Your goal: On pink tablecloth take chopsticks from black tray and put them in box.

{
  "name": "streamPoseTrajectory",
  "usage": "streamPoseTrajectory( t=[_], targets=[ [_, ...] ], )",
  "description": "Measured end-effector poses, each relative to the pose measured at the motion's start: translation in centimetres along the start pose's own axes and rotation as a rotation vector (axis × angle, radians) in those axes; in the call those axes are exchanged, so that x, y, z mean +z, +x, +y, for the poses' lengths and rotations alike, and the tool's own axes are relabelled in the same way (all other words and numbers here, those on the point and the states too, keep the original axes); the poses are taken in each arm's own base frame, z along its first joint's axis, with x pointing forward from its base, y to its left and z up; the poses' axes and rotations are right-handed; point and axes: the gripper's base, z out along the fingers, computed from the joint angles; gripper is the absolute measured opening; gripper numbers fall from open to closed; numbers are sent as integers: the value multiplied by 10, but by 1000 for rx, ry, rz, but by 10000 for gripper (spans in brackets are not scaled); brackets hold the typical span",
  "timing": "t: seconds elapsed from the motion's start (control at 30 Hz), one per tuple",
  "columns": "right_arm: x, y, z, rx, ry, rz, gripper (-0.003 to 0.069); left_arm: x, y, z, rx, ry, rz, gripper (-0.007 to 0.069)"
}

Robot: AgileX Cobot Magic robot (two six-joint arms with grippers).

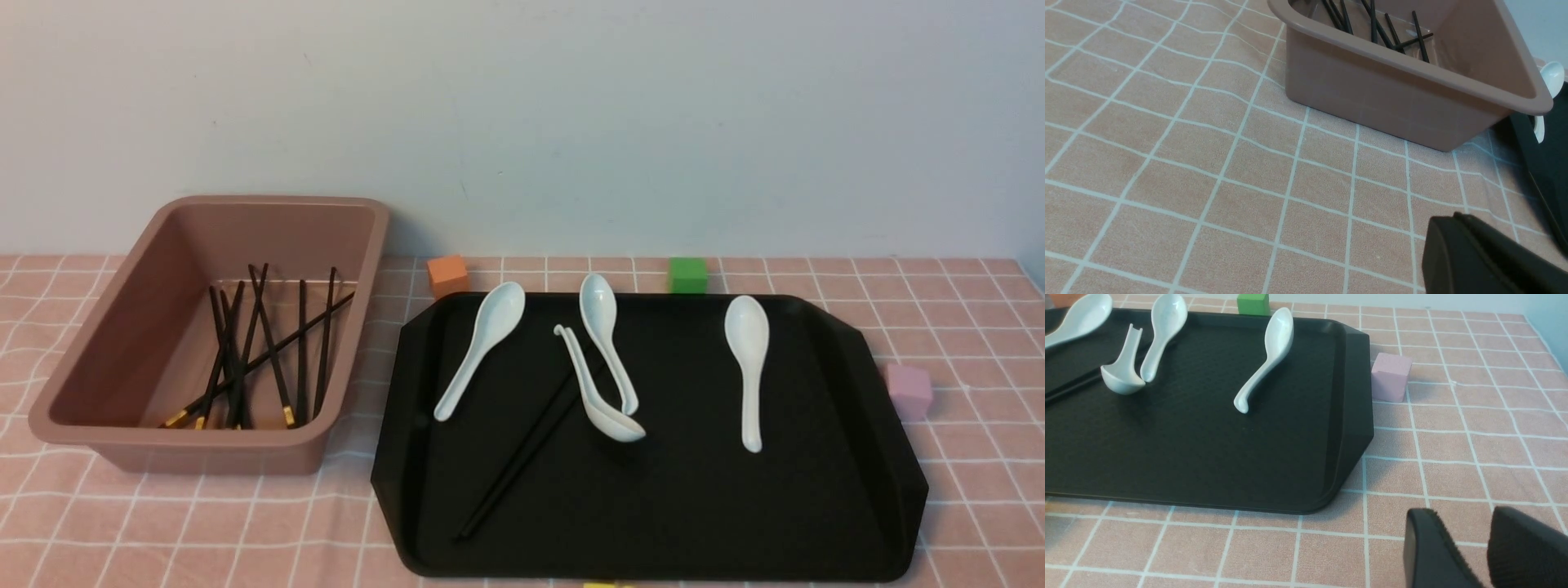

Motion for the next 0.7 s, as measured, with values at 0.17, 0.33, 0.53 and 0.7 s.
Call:
streamPoseTrajectory(
  t=[0.17, 0.33, 0.53, 0.7],
  targets=[
    [0, 0, 0, 0, 0, 0, 240, 0, 0, 0, 0, 0, 0, -5],
    [0, 0, 0, 0, 0, 0, 240, 0, 0, 0, 0, 0, 0, -6],
    [0, 0, 0, 0, 0, 0, 240, 0, 0, 0, 0, 0, 0, -6],
    [0, 0, 0, 0, 0, 0, 240, 0, 0, 0, 0, 0, 0, -3]
  ],
)
